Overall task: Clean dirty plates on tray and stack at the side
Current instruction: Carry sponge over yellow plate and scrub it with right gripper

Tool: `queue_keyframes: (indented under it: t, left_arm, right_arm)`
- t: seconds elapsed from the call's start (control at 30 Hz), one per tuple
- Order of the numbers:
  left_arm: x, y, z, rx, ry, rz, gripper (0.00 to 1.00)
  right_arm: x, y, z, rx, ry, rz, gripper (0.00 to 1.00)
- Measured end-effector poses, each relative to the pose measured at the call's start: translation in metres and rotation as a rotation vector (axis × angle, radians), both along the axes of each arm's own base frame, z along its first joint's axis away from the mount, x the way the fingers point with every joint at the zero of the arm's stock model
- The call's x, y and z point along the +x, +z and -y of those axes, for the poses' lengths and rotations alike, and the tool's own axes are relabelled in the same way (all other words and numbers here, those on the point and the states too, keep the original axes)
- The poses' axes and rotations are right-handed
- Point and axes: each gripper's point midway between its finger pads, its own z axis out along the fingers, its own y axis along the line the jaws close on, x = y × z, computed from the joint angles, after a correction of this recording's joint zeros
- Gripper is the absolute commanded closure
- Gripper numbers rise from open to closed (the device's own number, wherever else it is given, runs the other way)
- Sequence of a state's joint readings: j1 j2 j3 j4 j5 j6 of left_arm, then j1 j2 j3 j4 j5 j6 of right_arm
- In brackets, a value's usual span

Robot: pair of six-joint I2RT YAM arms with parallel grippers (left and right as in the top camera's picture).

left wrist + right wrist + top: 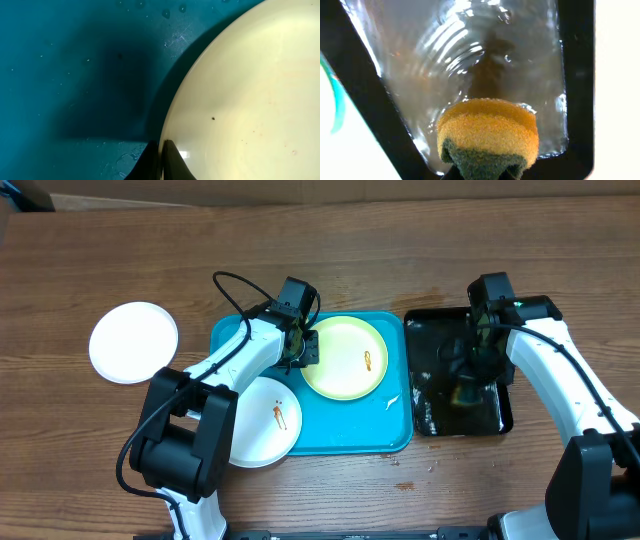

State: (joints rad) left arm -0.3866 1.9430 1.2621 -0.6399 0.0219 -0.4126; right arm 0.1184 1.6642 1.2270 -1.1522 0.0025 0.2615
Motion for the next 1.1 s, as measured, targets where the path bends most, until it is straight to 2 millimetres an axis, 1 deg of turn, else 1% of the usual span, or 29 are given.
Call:
queue_keyframes:
  t: [0.07, 0.13, 0.2, 0.3, 0.33, 0.43, 0.5, 0.6, 0.7, 0.77, 0.83, 0.87, 0.93, 1.03, 1.1]
  left_arm:
    - [0.000, 0.000, 0.000, 0.000, 0.000, -0.001, 0.96]
    - [-0.001, 0.000, 0.000, -0.002, 0.000, -0.005, 0.96]
    - [-0.001, 0.000, 0.000, -0.002, 0.000, -0.005, 0.96]
    - [-0.001, 0.000, 0.000, -0.002, -0.001, -0.006, 0.96]
    - [-0.001, 0.000, 0.000, -0.002, -0.001, -0.006, 0.96]
    - [-0.002, 0.000, 0.000, -0.001, -0.001, -0.007, 0.96]
    - [-0.002, -0.001, 0.000, 0.000, -0.001, -0.010, 0.96]
    - [-0.003, -0.001, 0.000, 0.000, -0.001, -0.012, 0.96]
    - [-0.003, -0.001, 0.000, 0.000, 0.000, -0.013, 0.96]
    - [-0.003, -0.001, 0.000, 0.000, 0.000, -0.013, 0.96]
    - [-0.004, -0.001, -0.001, 0.002, -0.001, -0.017, 0.96]
    - [-0.005, -0.001, -0.001, 0.003, 0.000, -0.020, 0.96]
    - [-0.005, -0.001, -0.001, 0.003, 0.000, -0.021, 0.96]
    - [-0.005, -0.001, -0.001, 0.004, 0.000, -0.023, 0.96]
    - [-0.005, -0.001, -0.001, 0.004, 0.000, -0.023, 0.96]
  right_arm:
    - [0.002, 0.002, -0.006, 0.036, 0.021, 0.008, 0.96]
    - [0.008, 0.005, -0.017, 0.096, 0.048, 0.030, 0.96]
    - [0.014, 0.010, -0.031, 0.169, 0.082, 0.058, 0.96]
    - [0.030, 0.020, -0.051, 0.254, 0.133, 0.130, 0.96]
    - [0.035, 0.023, -0.057, 0.269, 0.149, 0.153, 0.96]
    - [0.049, 0.030, -0.083, 0.301, 0.224, 0.235, 0.96]
    - [0.056, 0.033, -0.105, 0.295, 0.278, 0.289, 0.96]
    - [0.062, 0.039, -0.140, 0.231, 0.363, 0.383, 0.96]
    - [0.063, 0.044, -0.166, 0.150, 0.427, 0.464, 0.96]
    - [0.062, 0.045, -0.180, 0.092, 0.461, 0.503, 0.96]
    - [0.064, 0.040, -0.187, 0.041, 0.476, 0.522, 0.96]
    - [0.065, 0.034, -0.188, 0.011, 0.479, 0.523, 0.96]
    - [0.069, 0.017, -0.187, -0.041, 0.480, 0.503, 0.96]
    - [0.071, -0.013, -0.180, -0.105, 0.477, 0.450, 0.95]
    - [0.072, -0.024, -0.178, -0.129, 0.477, 0.429, 0.94]
